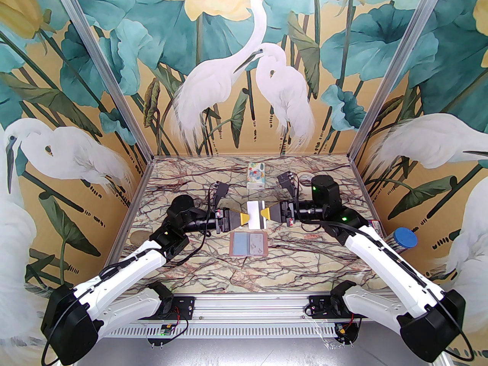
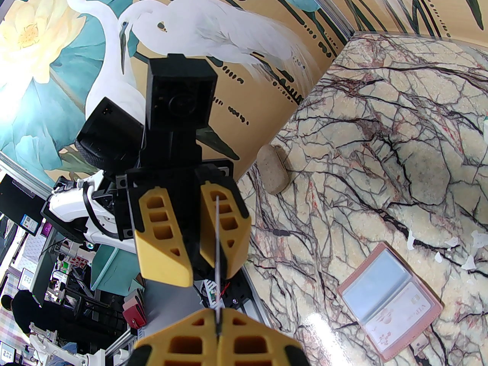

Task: Put the credit cards into the card holder

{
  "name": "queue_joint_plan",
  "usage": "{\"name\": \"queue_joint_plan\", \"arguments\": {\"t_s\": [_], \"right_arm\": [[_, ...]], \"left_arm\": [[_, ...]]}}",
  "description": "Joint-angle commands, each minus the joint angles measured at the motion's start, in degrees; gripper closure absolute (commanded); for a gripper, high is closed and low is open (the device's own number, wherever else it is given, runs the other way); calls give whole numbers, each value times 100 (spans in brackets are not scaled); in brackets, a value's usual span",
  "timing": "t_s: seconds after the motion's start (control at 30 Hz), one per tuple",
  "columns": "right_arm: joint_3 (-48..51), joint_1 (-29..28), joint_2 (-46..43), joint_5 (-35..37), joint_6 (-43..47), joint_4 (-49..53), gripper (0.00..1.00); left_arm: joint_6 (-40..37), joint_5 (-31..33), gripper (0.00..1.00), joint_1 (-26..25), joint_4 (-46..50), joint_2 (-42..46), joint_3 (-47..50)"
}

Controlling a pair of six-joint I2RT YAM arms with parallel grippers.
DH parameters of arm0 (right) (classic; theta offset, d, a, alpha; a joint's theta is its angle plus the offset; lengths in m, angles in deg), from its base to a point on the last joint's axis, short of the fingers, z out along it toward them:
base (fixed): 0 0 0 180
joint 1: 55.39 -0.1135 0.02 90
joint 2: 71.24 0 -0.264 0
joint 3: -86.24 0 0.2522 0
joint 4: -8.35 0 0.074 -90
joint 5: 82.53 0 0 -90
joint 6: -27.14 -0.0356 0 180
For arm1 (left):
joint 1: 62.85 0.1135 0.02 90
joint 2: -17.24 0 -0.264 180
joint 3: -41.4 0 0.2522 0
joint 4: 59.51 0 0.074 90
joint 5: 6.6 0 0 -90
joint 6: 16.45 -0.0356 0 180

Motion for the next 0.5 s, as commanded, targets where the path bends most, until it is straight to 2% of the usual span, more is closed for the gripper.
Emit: {"name": "queue_joint_plan", "arguments": {"t_s": [0.0, 0.07, 0.2, 0.23, 0.3, 0.37, 0.47], "right_arm": [[-69, -66, 69, -107, -124, -162, 100], [-67, -90, 67, -106, -135, -200, 100], [-70, -101, 79, -62, -119, -167, 100], [-86, -95, 68, -28, -96, -125, 94], [-88, -95, 59, -28, -41, -57, 76], [-53, -101, 30, -76, -19, -73, 70], [16, -103, -72, -114, -6, -151, 69]], "left_arm": [[79, -166, 78, -49, -329, -87, -131], [96, -150, 82, -69, -344, -138, -149], [208, -97, 96, -73, -426, -178, -131], [233, -56, 99, -73, -420, -161, -132], [293, 94, 100, -74, -296, -134, -140], [410, 199, 100, -73, -235, -142, -143], [711, 217, 100, -73, -448, -181, -52]]}}
